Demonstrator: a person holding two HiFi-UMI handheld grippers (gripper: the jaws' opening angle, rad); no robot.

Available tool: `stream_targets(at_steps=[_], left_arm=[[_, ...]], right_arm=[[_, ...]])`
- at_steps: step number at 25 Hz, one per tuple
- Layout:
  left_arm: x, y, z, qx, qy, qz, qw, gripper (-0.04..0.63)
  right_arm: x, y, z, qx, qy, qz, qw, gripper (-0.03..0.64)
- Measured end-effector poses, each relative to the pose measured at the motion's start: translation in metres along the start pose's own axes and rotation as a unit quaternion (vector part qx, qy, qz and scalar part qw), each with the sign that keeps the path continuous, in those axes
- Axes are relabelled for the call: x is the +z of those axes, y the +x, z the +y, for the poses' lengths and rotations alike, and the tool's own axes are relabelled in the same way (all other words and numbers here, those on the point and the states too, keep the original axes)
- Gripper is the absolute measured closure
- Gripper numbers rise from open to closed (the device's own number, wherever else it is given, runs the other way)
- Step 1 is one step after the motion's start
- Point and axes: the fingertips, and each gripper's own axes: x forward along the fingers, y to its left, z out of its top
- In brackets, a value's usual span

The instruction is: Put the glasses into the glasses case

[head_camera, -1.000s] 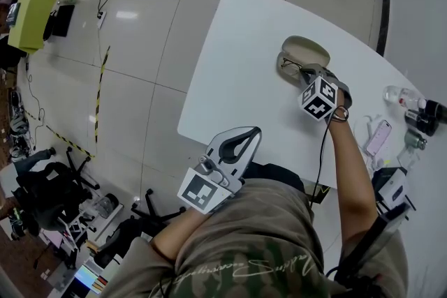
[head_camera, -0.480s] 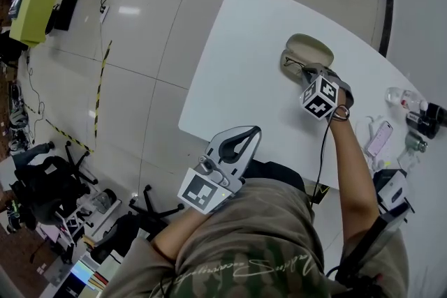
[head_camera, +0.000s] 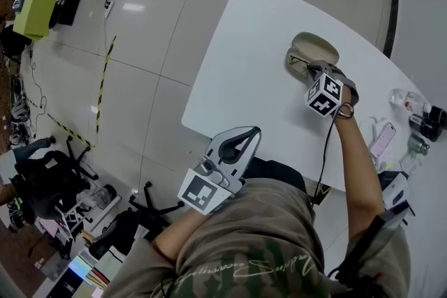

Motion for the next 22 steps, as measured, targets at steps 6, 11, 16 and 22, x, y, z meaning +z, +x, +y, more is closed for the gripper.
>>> stream_targets(at_steps=[6, 11, 16, 22], left_arm=[[-0.001, -0.009, 0.001, 0.009, 0.004, 0.001, 0.9999, 0.595], [-0.001, -0.016, 0.005, 0.025, 0.009, -0.002, 0.9996, 0.595], [0.0, -0.017, 0.003, 0.027, 0.013, -0.006, 0.9995, 0.595], [-0.002, -0.023, 0.004, 0.034, 0.01, -0.004, 0.9993, 0.595]], right_arm=[[-0.003, 0.002, -0.001, -0.003, 0.032, -0.008, 0.999, 0.597], [-0.004, 0.004, -0.005, -0.011, 0.038, -0.012, 0.999, 0.597], [-0.004, 0.007, -0.007, -0.015, 0.031, -0.007, 0.999, 0.597], [-0.004, 0.009, -0.005, -0.011, 0.033, -0.007, 0.999, 0.597]])
